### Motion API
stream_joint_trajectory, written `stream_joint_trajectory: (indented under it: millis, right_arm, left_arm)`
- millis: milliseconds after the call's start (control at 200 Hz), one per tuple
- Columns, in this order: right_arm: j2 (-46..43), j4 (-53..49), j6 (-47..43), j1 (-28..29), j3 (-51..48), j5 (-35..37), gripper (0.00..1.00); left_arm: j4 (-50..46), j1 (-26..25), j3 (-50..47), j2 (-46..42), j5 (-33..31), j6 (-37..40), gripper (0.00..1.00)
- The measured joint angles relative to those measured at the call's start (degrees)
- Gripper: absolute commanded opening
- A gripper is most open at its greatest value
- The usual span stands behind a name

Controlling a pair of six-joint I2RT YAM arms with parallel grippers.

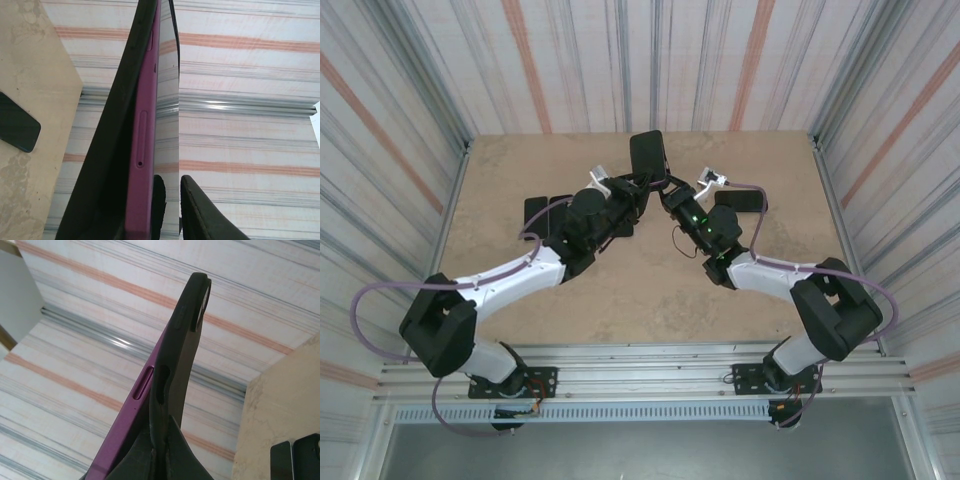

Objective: Take the phone out of the phone case

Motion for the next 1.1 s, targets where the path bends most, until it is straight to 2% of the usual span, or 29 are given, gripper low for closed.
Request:
stream_joint_trajectory:
  millis: [246, 586, 842, 1097]
  right_arm:
    - [1.60, 3.21, -0.02, 0.26, -0.22, 1.77, 0.00]
    - [1.38, 2.38, -0.96, 1.66, -0.20, 5.99, 0.00]
    - [-0.66, -9.31, -1.29, 3.41, 3.10, 10.71, 0.00]
    - [0.74, -10.49, -1.84, 3.54, 5.20, 11.28, 0.00]
  left_arm:
    - [2.73, -0.04, 0.72, 1.70, -0.83, -0.79, 0.09]
    - [1.95, -0.33, 1.68, 1.75, -0.50, 0.31, 0.00]
    - [-0.59, -1.01, 2.69, 1.75, -2.19, 2.34, 0.00]
    - [-0.61, -1.22, 4.46, 1.81, -2.82, 3.52, 0.00]
